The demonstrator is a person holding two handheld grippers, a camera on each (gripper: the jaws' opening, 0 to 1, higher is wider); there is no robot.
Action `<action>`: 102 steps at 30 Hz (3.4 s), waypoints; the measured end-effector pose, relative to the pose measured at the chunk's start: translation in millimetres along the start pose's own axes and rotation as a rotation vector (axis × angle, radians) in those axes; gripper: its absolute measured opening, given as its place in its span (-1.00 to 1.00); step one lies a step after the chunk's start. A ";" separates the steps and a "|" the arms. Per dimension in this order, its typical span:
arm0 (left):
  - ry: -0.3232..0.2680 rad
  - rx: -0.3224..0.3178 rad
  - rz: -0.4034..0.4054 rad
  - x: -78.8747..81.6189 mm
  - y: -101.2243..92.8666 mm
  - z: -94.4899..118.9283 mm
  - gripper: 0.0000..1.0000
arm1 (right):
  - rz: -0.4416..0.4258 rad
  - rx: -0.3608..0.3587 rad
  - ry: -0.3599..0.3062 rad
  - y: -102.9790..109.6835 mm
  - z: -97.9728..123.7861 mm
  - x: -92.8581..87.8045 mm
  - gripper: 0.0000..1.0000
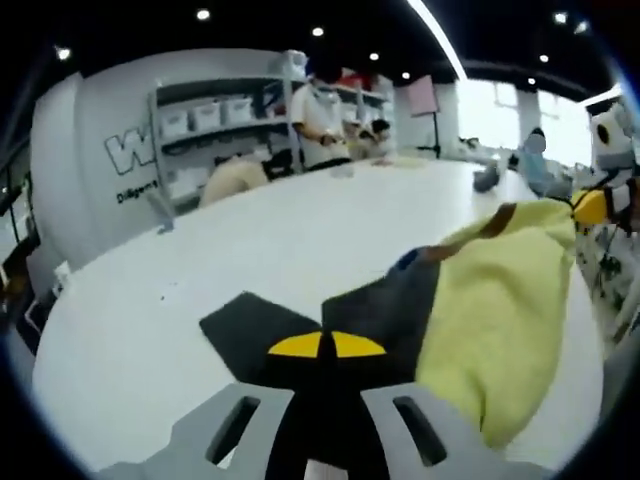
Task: Fold the garment on the visible template until the final outline fits inside the template.
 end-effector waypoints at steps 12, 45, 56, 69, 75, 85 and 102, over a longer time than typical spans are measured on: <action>0.015 -0.002 0.001 -23.8 1.0 89.5 -1.00 | 0.027 0.033 0.052 12.2 -10.4 -17.9 -1.00; 0.252 -0.219 -0.106 -86.5 -35.7 137.7 -1.00 | 0.037 0.072 0.178 27.2 -6.9 -68.4 -1.00; 0.224 -0.220 0.001 -86.7 -38.9 145.7 -0.98 | 0.017 0.065 0.218 25.9 -4.5 -86.0 -1.00; 0.083 -0.124 0.193 -61.9 -13.7 143.5 -0.39 | 0.012 0.066 0.225 26.3 -5.4 -88.0 -1.00; 0.105 -0.178 0.163 -54.9 -25.7 112.3 -0.28 | 0.012 0.068 0.223 26.7 -5.2 -87.1 -1.00; 0.169 -0.216 0.073 -58.8 -45.9 82.3 -0.58 | -0.005 0.057 0.187 28.3 -3.9 -83.4 -1.00; 0.114 -0.143 0.076 -47.6 -25.8 108.4 -0.95 | -0.034 0.072 0.096 27.9 1.1 -78.4 -0.78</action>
Point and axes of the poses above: the point that each gripper's makers call its tool centre point, and the gripper's own axes: z roughly backward along the fingers, y roughly to its left, x roughly out of its top, the point moved 8 cm from there along z, roughly backward along the fingers, and after that the axes turned 14 degrees about x, right-handed, at the moved point
